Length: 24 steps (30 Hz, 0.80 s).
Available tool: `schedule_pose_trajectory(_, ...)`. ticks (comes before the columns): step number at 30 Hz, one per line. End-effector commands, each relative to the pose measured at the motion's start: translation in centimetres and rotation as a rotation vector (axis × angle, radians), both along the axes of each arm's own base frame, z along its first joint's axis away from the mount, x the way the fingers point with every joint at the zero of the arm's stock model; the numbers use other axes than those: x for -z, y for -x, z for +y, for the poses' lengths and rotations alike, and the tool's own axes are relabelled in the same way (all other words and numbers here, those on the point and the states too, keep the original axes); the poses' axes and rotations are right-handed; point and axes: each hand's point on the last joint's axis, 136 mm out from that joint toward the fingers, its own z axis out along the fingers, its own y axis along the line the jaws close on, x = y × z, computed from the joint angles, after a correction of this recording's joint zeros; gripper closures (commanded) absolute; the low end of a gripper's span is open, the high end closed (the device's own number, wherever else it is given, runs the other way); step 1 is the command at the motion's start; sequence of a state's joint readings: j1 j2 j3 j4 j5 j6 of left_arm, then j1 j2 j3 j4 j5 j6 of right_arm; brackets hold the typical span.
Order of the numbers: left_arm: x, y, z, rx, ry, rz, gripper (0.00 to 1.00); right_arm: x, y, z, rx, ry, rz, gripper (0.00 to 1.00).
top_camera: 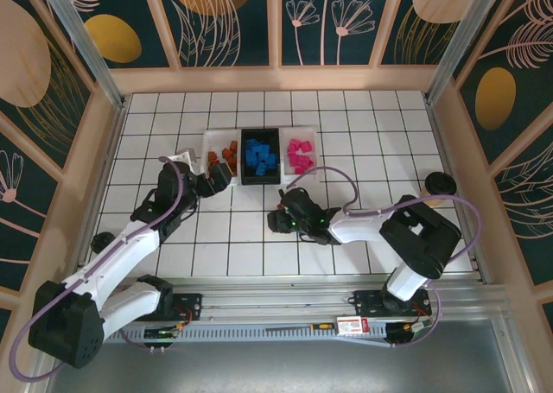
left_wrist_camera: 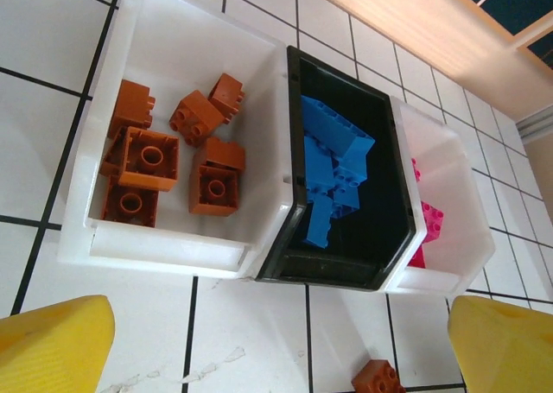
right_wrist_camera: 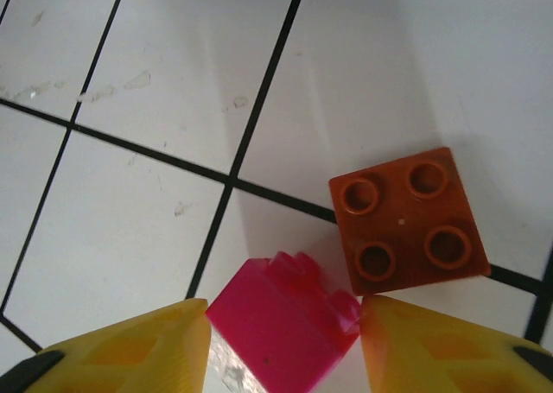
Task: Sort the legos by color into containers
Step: Pick up the lego from the center of the table.
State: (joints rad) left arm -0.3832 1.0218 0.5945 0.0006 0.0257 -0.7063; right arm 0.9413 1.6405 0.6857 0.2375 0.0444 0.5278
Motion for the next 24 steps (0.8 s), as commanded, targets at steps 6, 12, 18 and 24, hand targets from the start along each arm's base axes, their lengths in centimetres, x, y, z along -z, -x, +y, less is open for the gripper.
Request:
schedule_pose_trajectory(6, -0.4, 1.2, 0.2, 0.004, 0.031, -0.004, 0.01, -1.5, -0.5, 1.9, -0.045, -0.030, -0.037, 0.78)
schedule_pose_trajectory(12, -0.1, 1.3, -0.2, 0.028, 0.018, 0.001, 0.02, -4.6, 0.1, 2.4, -0.075, -0.119, -0.064, 0.91)
schedule_pose_trajectory(18, 0.8, 1.8, -1.7, 0.094, 0.026, 0.019, 0.03, -9.3, -0.9, 0.7, -0.035, -0.171, -0.145, 0.92)
schedule_pose_trajectory(24, 2.5, 2.9, -6.0, 0.183, -0.040, 0.049, 0.04, -12.0, -6.3, -4.4, 0.123, -0.177, -0.207, 0.92)
